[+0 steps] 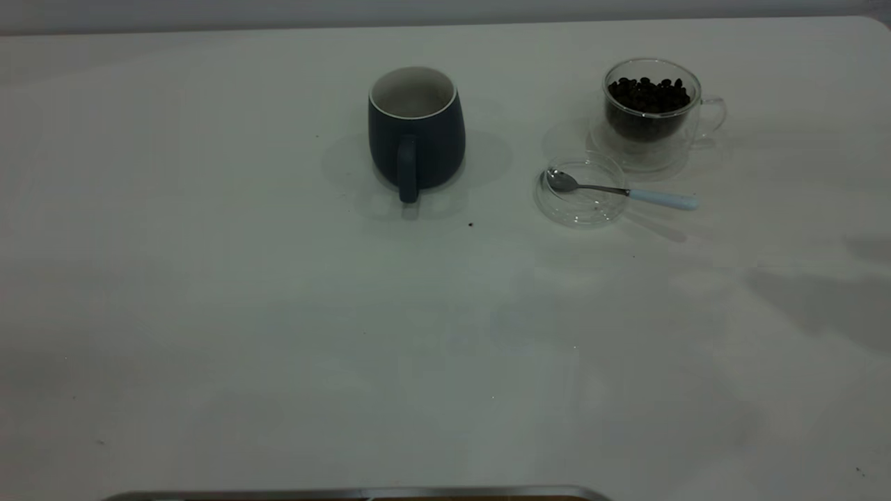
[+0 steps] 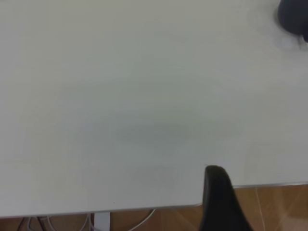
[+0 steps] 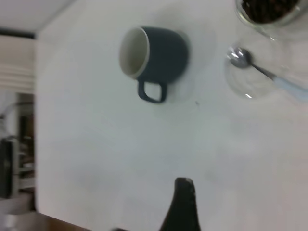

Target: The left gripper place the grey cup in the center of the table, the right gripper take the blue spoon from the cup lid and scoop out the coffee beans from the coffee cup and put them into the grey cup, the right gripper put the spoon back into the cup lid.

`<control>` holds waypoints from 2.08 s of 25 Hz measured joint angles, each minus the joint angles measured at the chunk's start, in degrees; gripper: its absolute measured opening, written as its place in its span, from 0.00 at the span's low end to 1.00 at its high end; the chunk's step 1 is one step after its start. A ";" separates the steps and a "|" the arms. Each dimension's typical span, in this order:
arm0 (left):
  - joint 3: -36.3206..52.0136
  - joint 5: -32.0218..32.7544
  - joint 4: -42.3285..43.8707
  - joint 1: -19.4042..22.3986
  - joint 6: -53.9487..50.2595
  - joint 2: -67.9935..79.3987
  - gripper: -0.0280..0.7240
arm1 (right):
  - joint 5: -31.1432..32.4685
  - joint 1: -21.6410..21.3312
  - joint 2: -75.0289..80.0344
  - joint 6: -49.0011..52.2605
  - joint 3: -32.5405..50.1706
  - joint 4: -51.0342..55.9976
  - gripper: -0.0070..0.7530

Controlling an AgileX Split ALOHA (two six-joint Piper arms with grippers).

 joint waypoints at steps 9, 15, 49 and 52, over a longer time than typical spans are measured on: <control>0.00 0.00 0.00 0.00 0.00 0.00 0.70 | 3.47 0.00 -36.50 27.87 0.49 -30.17 0.95; 0.00 0.00 0.00 0.00 0.00 0.00 0.70 | 8.47 6.81 -52.12 35.45 0.56 -38.77 0.92; 0.00 0.00 0.00 0.00 0.00 0.00 0.70 | 11.31 29.64 -89.76 50.55 12.14 -62.75 0.74; 0.00 0.00 0.00 0.00 0.00 0.00 0.70 | 11.10 29.64 -89.76 50.55 12.63 -62.62 0.74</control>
